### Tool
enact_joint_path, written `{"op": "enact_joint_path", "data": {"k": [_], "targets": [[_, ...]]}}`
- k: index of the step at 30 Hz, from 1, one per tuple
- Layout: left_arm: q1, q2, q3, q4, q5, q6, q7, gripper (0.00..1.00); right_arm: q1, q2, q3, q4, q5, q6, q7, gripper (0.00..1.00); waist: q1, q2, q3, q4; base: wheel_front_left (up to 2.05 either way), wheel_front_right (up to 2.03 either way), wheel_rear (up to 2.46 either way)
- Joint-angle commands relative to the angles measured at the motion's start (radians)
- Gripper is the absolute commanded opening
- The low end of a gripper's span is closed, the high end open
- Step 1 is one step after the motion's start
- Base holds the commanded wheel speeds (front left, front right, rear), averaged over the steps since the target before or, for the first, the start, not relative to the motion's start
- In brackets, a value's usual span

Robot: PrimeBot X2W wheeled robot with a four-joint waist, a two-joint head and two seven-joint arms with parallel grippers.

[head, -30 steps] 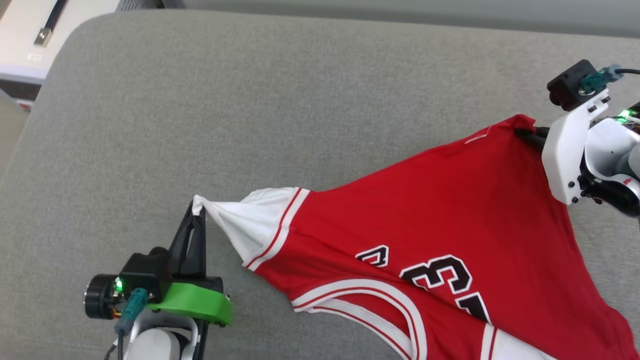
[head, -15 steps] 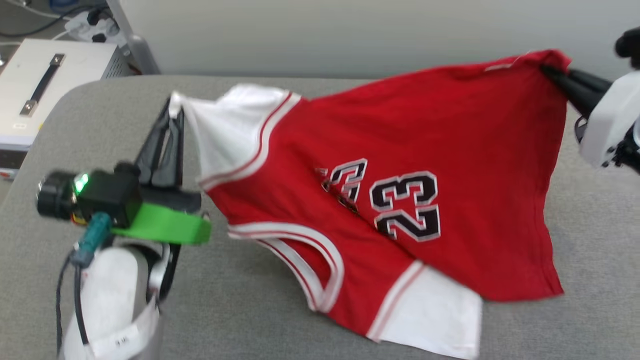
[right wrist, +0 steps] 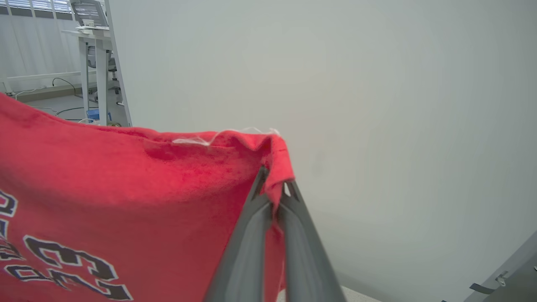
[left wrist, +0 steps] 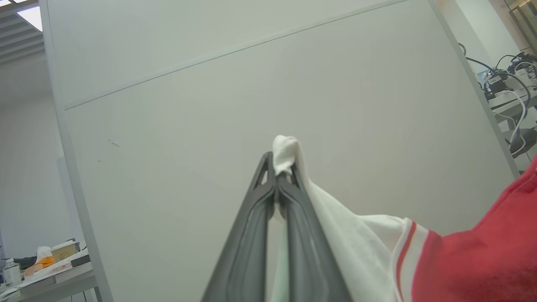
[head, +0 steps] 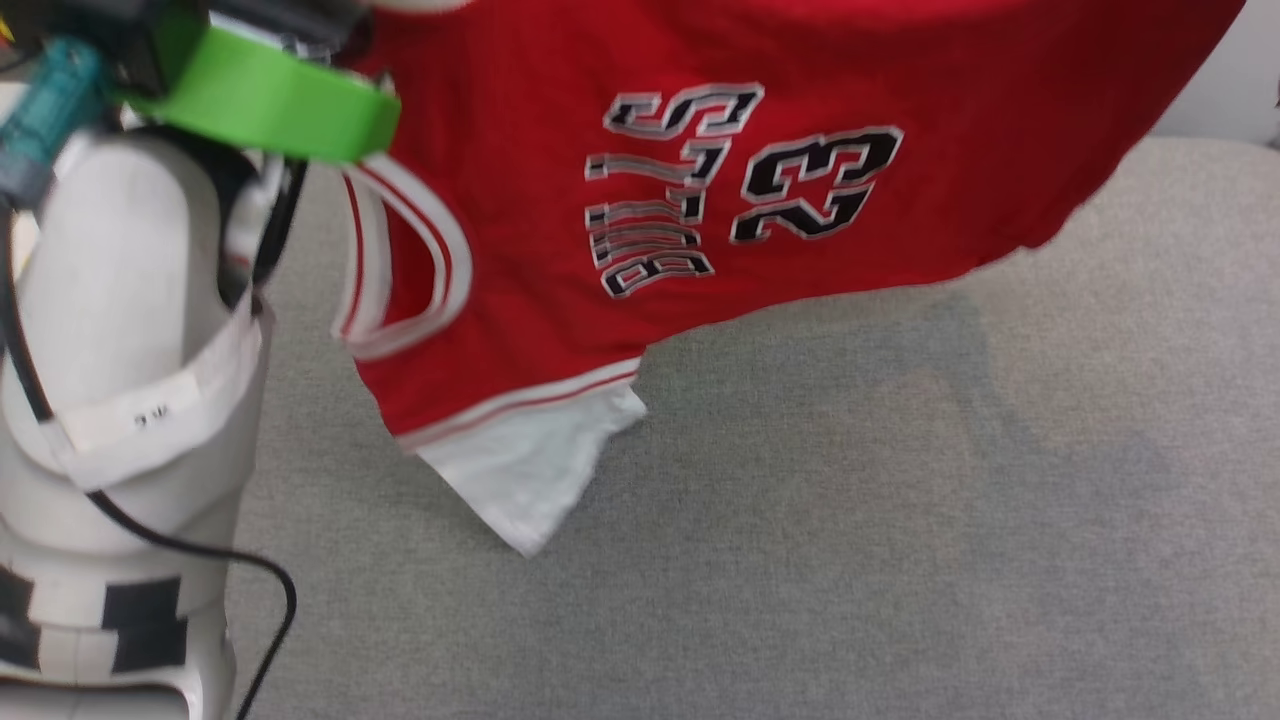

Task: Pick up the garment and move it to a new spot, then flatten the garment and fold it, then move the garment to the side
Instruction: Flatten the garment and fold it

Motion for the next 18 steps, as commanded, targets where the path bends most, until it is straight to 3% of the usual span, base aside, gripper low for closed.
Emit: {"op": "enact_joint_path", "data": {"k": [1,12,18], "targets": [[-0.051,0.006,-0.007,0.018,-0.013,-0.005,0.005,0.00,-0.022,0.015,-0.021,-0.009,-0.021,-0.001,0.009,0.00,0.0001,-0.0001,0.050,-0.011,0.00,0.00,0.00],[-0.438,0.037,-0.071,0.218,-0.044,-0.007,-0.013,0.00,-0.268,0.067,-0.142,-0.009,-0.157,-0.001,0.122,0.00,0.0001,-0.0001,0.308,-0.005,0.00,0.00,0.00],[-0.677,0.061,-0.118,0.363,-0.065,-0.007,-0.054,0.00,-0.486,0.107,-0.124,0.075,-0.240,-0.001,0.131,0.00,0.0001,-0.0001,0.433,-0.005,0.00,0.00,0.00]]}}
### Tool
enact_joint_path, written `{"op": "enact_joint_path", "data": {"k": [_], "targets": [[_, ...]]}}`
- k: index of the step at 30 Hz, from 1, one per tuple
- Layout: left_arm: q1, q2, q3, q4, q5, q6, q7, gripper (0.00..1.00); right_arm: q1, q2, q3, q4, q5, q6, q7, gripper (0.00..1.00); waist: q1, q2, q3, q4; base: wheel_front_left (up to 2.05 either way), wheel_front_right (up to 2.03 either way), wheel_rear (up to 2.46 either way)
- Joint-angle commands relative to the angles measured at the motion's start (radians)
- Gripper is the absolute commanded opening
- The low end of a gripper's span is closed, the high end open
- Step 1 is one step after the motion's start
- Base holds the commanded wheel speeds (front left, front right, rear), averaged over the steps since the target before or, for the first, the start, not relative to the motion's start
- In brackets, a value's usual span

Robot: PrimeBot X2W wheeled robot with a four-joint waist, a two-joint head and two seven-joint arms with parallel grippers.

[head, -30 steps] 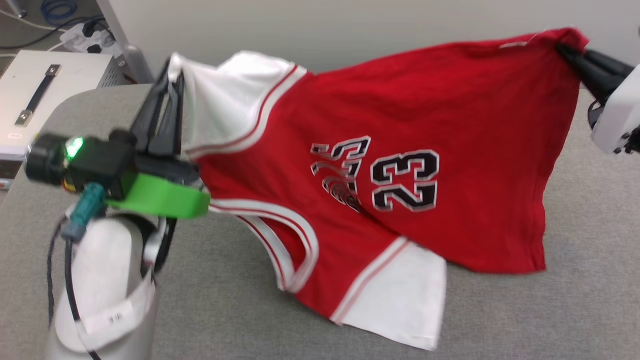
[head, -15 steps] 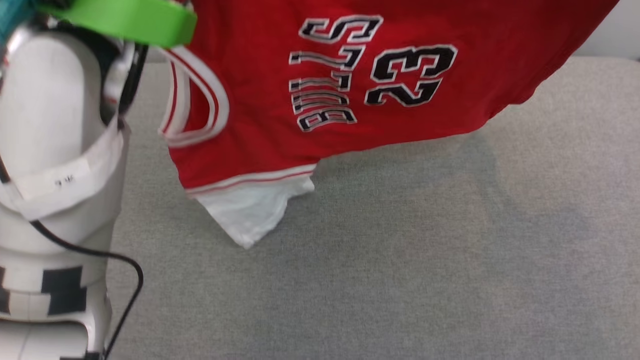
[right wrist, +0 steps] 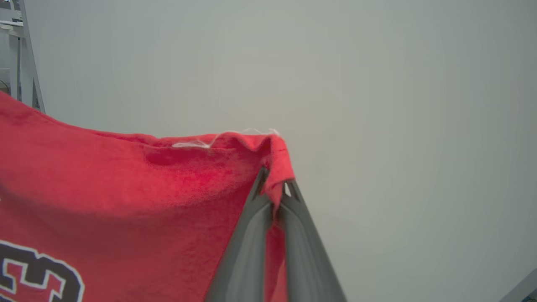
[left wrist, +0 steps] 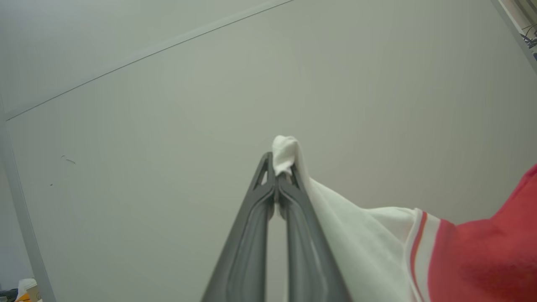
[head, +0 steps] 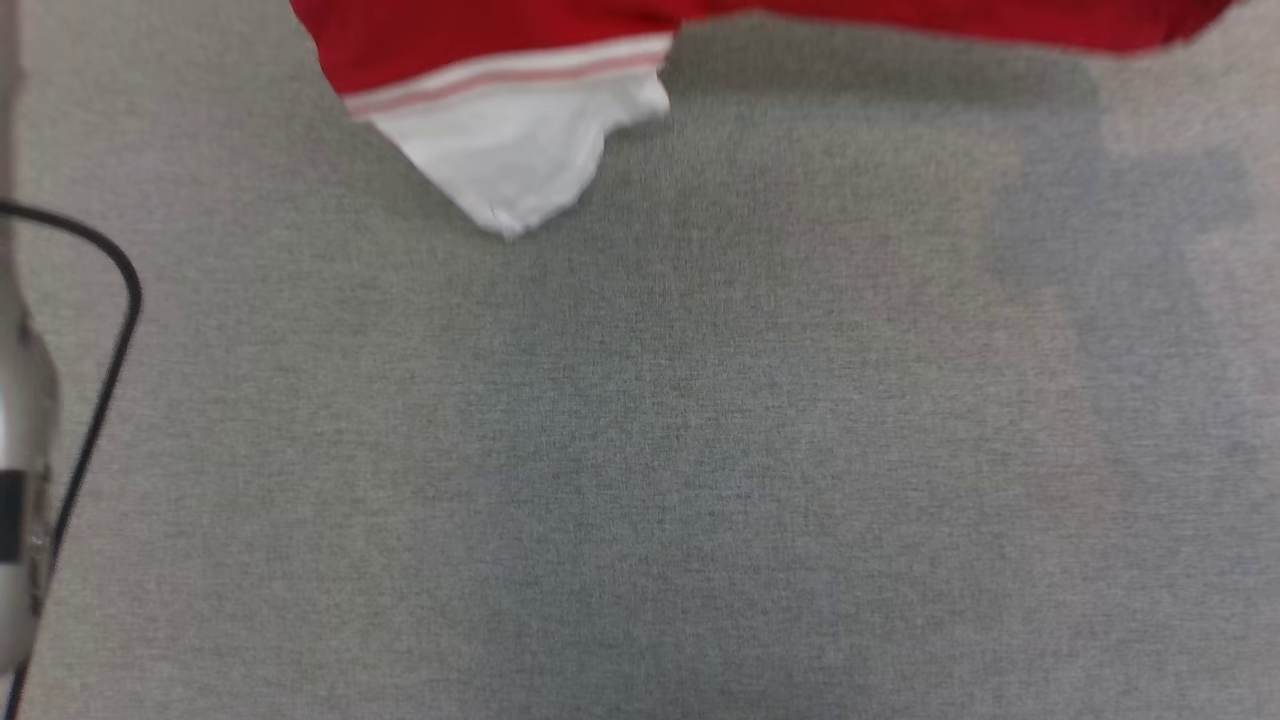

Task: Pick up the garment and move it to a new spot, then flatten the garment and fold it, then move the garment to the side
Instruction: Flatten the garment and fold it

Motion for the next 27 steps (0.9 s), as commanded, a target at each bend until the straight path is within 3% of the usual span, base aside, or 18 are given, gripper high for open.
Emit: {"op": "enact_joint_path", "data": {"k": [1,8,14,20,27], "targets": [[-0.055,0.010,-0.009,0.028,-0.008,-0.003,-0.011,0.00,-0.048,0.014,0.011,0.022,-0.016,-0.001,-0.006,0.00,-0.0002,0.0000,0.139,0.001,0.00,0.00,0.00],[-0.268,0.007,-0.027,0.165,-0.009,-0.002,-0.062,0.00,-0.261,0.069,0.057,0.168,-0.051,-0.001,-0.067,0.00,-0.0002,0.0000,0.196,0.011,0.00,0.00,0.00],[-0.335,-0.001,-0.032,0.247,-0.012,-0.002,-0.080,0.00,-0.345,0.091,0.124,0.279,-0.036,-0.001,-0.125,0.00,-0.0002,0.0000,0.211,0.017,0.00,0.00,0.00],[-0.263,0.005,-0.055,0.255,-0.024,-0.002,-0.082,0.00,-0.311,0.089,0.205,0.340,0.016,-0.001,-0.172,0.00,-0.0002,0.0000,0.218,0.017,0.00,0.00,0.00],[-0.016,0.044,-0.060,0.118,-0.008,0.003,-0.083,0.00,-0.154,0.079,0.291,0.326,0.115,-0.001,-0.237,0.00,-0.0002,0.0000,0.185,0.012,0.00,0.00,0.00]]}}
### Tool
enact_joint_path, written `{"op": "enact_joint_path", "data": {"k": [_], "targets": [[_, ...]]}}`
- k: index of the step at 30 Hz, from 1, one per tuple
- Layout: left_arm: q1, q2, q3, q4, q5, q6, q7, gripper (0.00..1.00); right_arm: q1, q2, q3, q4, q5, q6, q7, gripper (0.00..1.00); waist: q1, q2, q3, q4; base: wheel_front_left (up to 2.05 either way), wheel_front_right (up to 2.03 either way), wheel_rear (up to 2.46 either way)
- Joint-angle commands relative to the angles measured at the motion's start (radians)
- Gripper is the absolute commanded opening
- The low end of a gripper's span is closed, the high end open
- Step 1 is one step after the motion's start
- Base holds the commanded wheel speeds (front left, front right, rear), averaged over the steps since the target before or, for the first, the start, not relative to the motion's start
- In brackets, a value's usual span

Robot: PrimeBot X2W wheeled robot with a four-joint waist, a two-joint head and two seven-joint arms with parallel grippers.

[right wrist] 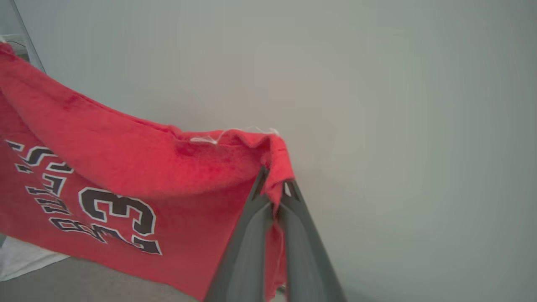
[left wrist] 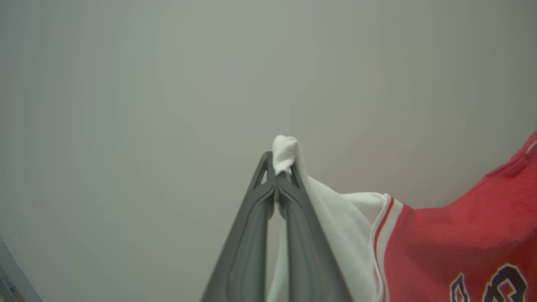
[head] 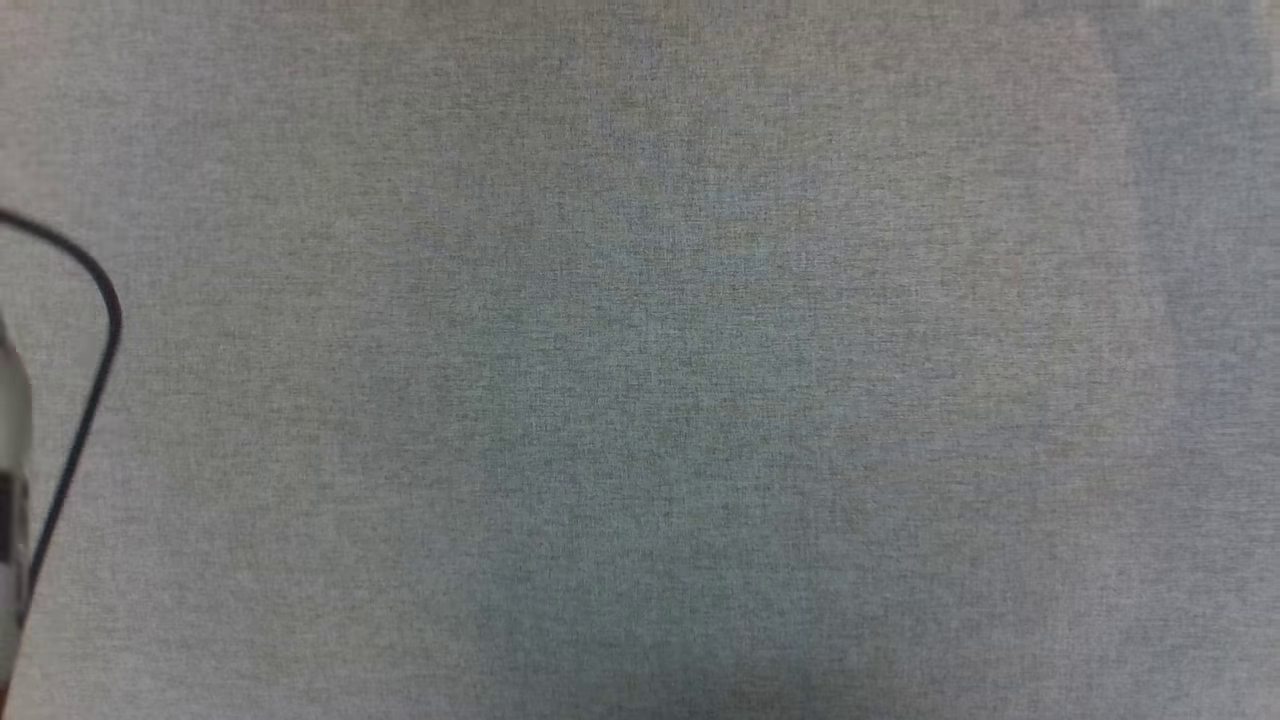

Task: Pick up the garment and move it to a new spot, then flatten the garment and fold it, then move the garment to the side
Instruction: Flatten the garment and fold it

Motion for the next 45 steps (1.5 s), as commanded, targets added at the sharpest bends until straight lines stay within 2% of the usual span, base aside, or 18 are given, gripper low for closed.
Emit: {"op": "enact_joint_path", "data": {"k": [1,9,18,26,36,45], "targets": [[0.070,0.014,0.007,-0.028,0.012,0.009,-0.006,0.00,0.051,-0.009,0.021,-0.012,0.016,-0.001,-0.013,0.00,-0.0001,0.0000,-0.021,-0.003,0.00,0.00,0.00],[0.429,0.029,0.054,-0.187,-0.007,0.053,-0.006,0.00,0.274,-0.065,0.116,-0.094,0.111,-0.001,-0.052,0.00,-0.0001,0.0000,-0.110,0.004,0.00,0.00,0.00],[0.903,0.040,0.100,-0.337,-0.045,0.104,-0.006,0.00,0.576,-0.147,0.202,-0.209,0.196,-0.001,-0.089,0.00,-0.0001,0.0000,-0.258,0.004,0.00,0.00,0.00],[1.290,0.023,0.087,-0.419,-0.091,0.148,-0.002,0.00,0.850,-0.183,0.246,-0.264,0.227,-0.001,-0.099,0.00,-0.0001,0.0000,-0.384,0.005,0.00,0.00,0.00],[1.592,0.016,0.068,-0.431,-0.168,0.174,0.038,0.00,1.121,-0.194,0.257,-0.279,0.242,-0.001,-0.098,0.00,-0.0001,0.0000,-0.510,0.005,0.00,0.00,0.00],[1.799,0.004,0.071,-0.387,-0.263,0.166,0.046,0.00,1.335,-0.195,0.214,-0.293,0.256,-0.001,-0.092,0.00,-0.0001,0.0000,-0.598,0.001,0.00,0.00,0.00]]}}
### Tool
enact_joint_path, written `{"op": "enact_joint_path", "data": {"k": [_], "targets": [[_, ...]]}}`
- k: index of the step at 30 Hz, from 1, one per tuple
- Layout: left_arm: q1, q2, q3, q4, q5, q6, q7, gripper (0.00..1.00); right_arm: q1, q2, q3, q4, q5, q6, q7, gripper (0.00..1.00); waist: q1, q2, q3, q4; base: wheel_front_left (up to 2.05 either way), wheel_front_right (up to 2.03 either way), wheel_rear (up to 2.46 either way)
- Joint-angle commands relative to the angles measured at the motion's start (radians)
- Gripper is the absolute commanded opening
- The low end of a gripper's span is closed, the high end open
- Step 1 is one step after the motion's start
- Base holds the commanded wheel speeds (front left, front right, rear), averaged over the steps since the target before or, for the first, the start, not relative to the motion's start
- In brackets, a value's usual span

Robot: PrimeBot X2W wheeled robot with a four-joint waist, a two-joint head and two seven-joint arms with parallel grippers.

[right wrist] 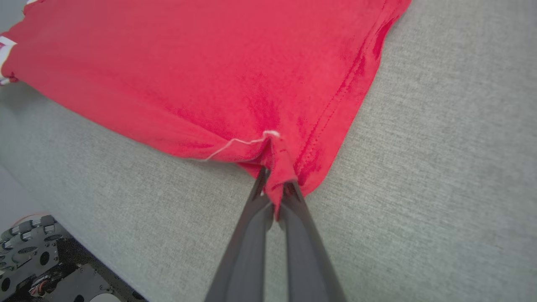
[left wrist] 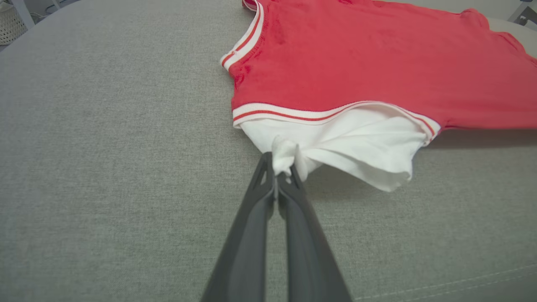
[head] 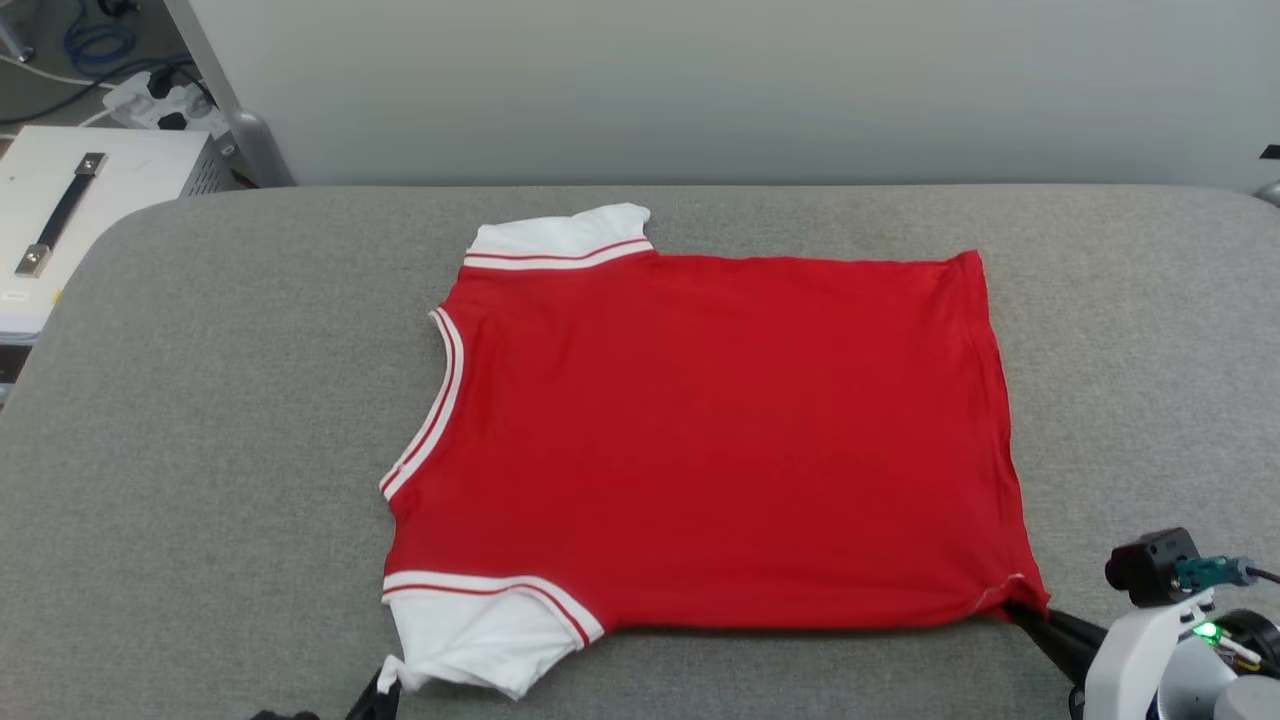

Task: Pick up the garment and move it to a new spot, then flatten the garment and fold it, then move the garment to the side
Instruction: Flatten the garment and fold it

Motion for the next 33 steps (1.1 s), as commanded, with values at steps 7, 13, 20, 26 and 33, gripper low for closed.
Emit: {"op": "enact_joint_path", "data": {"k": [7,13,20,26,33], "targets": [[0.100,-0.010,-0.009,0.036,-0.057,-0.025,-0.001,0.00,0.151,-0.002,-0.059,-0.025,-0.004,-0.001,0.019,0.00,0.0001,-0.0001,-0.057,-0.004,0.00,0.00,0.00],[0.113,-0.009,-0.027,0.057,-0.072,-0.046,0.014,0.00,0.221,-0.004,-0.130,-0.060,-0.024,-0.001,0.043,0.00,0.0001,-0.0001,-0.069,-0.007,0.00,0.00,0.00],[0.042,0.018,-0.021,0.043,-0.024,-0.032,-0.005,0.00,0.245,0.034,-0.231,-0.100,-0.044,-0.001,0.072,0.00,0.0001,-0.0001,-0.069,-0.008,0.00,0.00,0.00],[-0.095,0.056,-0.033,0.043,0.026,-0.055,0.006,0.00,0.219,0.063,-0.298,-0.132,-0.068,-0.001,0.108,0.00,0.0001,-0.0001,-0.044,-0.021,0.00,0.00,0.00],[-0.332,0.087,-0.049,0.105,0.057,-0.111,0.041,0.00,0.139,0.095,-0.357,-0.164,-0.087,-0.001,0.168,0.00,0.0001,-0.0001,0.041,-0.054,0.00,0.00,0.00]]}}
